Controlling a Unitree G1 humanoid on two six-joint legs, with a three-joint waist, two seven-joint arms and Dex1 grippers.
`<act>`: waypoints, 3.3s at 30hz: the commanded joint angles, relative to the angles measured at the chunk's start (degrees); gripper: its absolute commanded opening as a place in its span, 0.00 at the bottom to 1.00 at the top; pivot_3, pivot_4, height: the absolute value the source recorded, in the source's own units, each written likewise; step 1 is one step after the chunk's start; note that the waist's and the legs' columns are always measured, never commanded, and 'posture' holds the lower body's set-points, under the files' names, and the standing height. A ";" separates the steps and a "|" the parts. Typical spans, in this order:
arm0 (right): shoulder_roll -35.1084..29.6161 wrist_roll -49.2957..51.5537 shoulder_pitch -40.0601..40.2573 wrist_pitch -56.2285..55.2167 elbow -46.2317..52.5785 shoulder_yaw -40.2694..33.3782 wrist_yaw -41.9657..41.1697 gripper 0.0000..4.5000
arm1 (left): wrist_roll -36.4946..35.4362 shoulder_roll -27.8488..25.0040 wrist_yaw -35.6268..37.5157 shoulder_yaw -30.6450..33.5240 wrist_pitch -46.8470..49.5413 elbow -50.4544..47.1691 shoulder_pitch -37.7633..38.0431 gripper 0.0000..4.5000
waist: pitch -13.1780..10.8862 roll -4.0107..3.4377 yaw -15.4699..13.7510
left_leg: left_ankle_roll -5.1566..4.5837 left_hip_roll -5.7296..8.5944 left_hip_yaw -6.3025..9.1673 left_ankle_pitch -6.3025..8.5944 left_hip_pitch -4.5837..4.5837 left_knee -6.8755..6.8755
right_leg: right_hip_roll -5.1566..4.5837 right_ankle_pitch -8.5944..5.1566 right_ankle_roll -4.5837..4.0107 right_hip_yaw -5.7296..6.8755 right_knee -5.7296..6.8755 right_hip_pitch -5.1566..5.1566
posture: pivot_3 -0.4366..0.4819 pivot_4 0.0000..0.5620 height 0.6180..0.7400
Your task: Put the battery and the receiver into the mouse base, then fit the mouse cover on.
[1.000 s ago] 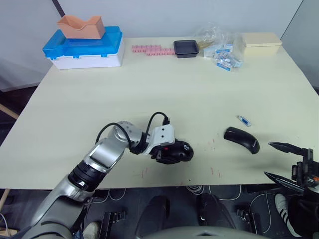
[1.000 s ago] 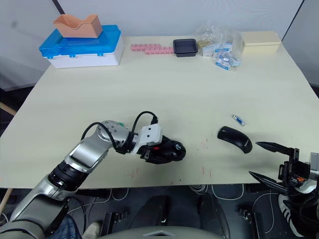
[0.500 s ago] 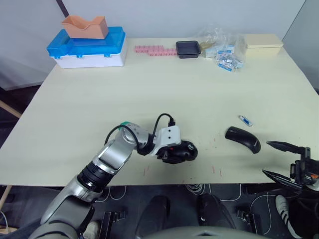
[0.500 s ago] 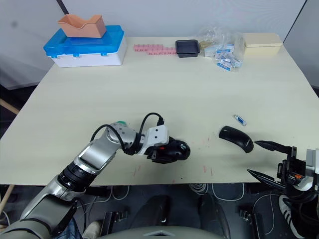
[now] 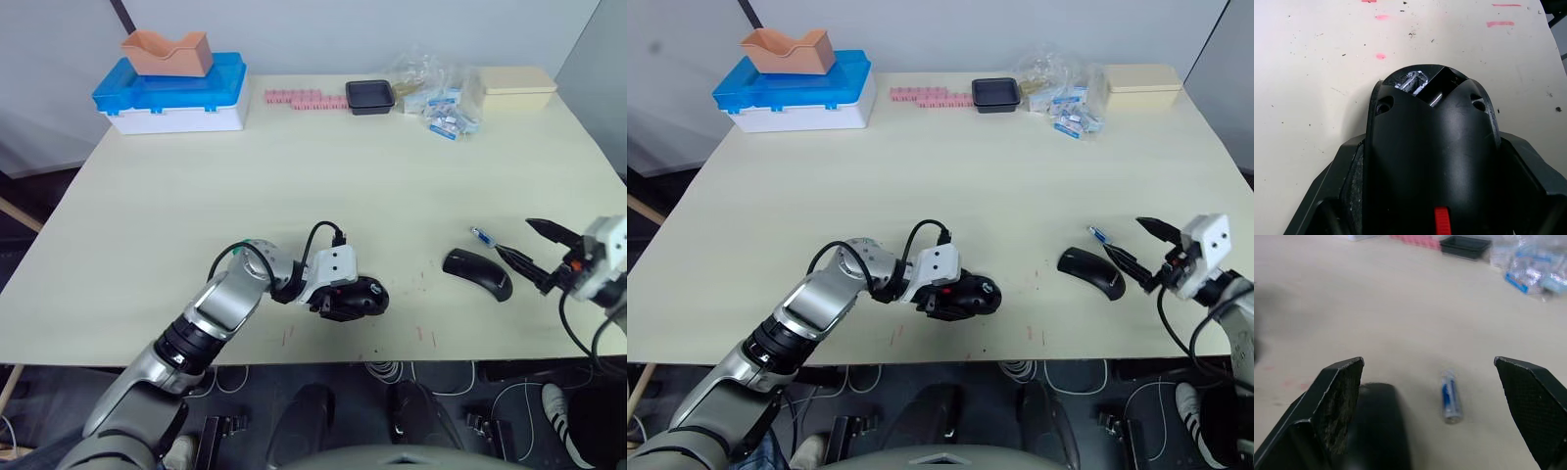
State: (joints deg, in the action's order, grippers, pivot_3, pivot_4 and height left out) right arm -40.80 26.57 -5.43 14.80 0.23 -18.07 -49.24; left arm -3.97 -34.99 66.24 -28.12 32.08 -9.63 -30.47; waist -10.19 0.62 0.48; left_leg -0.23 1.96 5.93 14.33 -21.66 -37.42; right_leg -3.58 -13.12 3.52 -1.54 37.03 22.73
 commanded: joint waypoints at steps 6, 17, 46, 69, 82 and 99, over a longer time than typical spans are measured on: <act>-2.59 -6.56 -7.89 6.03 -7.30 5.69 2.71 1.00 | 0.52 0.50 0.88 -1.99 0.90 -0.53 -0.65 0.66 | 0.00 0.00 0.04 | -0.01 0.05 0.06 0.00 -0.07 0.01 | -0.01 0.00 -0.02 0.02 -0.05 0.01 | 0.48 0.27 1.00; -0.63 -10.30 -11.63 4.99 -13.75 8.67 3.81 1.00 | 0.06 -0.31 1.10 -1.97 2.40 -2.88 0.16 0.66 | 0.00 0.00 0.28 | -0.01 0.06 0.07 0.01 -0.07 0.01 | -0.01 0.00 -0.01 0.03 -0.06 0.01 | 0.48 0.27 1.00; -8.21 -0.21 0.83 28.18 26.53 5.47 4.31 0.01 | 0.80 -0.76 -0.05 -1.93 3.10 -3.26 0.63 0.66 | -0.02 0.00 0.25 | -0.01 0.03 0.20 0.01 -0.11 0.02 | 0.00 -0.01 0.01 0.11 -0.06 0.02 | 0.48 0.27 1.00; 3.89 20.97 -14.96 77.70 49.17 19.13 27.57 0.01 | 1.11 -0.53 -0.74 -2.59 3.10 -3.53 0.40 0.66 | -0.02 0.05 0.17 | -0.01 0.02 0.51 0.01 -0.26 0.02 | -0.01 -0.03 0.02 0.46 -0.19 0.03 | 0.48 0.27 1.00; 6.45 35.12 -17.23 77.70 41.36 21.52 44.45 0.01 | 0.38 -0.46 -2.27 -2.29 5.01 -6.07 1.99 0.66 | -0.02 0.05 0.20 | -0.01 0.04 0.54 0.01 -0.27 0.02 | -0.01 -0.03 0.00 0.45 -0.19 0.03 | 0.48 0.27 1.00; 6.77 55.32 -23.01 77.70 32.27 25.95 63.75 0.01 | 0.42 -0.25 -3.17 -2.77 5.86 -7.95 2.57 0.66 | -0.02 0.05 0.26 | -0.02 0.04 0.57 0.01 -0.29 0.03 | -0.01 -0.03 0.00 0.47 -0.20 0.02 | 0.48 0.27 1.00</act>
State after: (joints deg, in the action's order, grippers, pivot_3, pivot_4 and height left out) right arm -34.65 79.49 -27.91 92.14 33.07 7.03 12.04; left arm -3.49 -35.60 62.80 -29.17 37.41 -16.19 -28.85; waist -10.21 0.67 0.74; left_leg -0.24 2.01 6.49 14.34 -21.96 -37.40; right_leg -3.59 -13.15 3.51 -1.07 36.83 22.75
